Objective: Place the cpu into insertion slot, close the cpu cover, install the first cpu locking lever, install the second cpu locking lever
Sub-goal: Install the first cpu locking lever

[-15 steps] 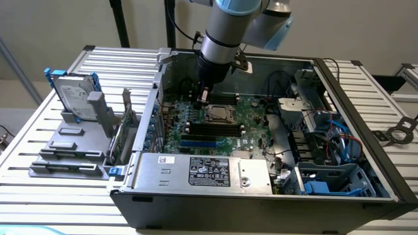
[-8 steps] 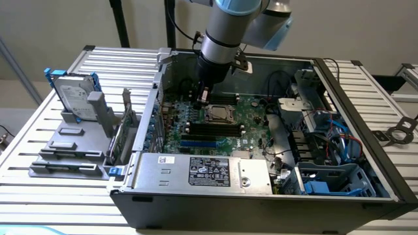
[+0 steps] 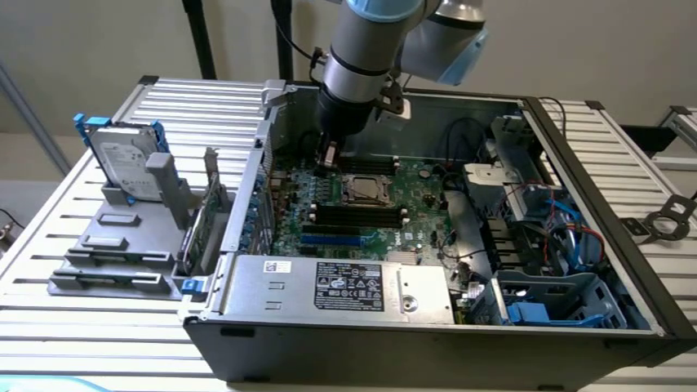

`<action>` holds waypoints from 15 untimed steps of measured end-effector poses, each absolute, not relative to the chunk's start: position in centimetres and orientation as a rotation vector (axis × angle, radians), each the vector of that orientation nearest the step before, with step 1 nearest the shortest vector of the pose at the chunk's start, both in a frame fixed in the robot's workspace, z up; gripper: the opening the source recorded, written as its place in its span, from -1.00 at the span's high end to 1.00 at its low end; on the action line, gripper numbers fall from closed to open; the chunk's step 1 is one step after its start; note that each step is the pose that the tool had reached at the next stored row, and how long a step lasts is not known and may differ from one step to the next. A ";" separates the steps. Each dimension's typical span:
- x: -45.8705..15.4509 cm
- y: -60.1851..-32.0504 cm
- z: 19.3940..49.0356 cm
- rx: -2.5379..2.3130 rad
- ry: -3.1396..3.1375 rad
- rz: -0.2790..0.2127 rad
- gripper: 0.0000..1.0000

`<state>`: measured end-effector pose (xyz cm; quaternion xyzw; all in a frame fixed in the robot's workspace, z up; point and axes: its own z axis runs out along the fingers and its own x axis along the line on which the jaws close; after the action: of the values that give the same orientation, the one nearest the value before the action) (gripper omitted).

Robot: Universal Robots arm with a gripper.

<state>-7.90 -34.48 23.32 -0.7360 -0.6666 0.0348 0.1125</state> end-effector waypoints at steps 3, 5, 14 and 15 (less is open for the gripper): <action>-8.0 -34.5 23.7 -2.170 -1.926 0.081 0.79; -8.1 -34.5 23.9 -2.180 -1.904 0.069 0.79; -8.3 -34.5 24.3 -2.241 -1.788 0.023 0.79; -8.3 -34.5 24.3 -2.246 -1.775 0.016 0.79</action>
<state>-8.31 -34.48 24.31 -0.7769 -0.6140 0.0057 0.1392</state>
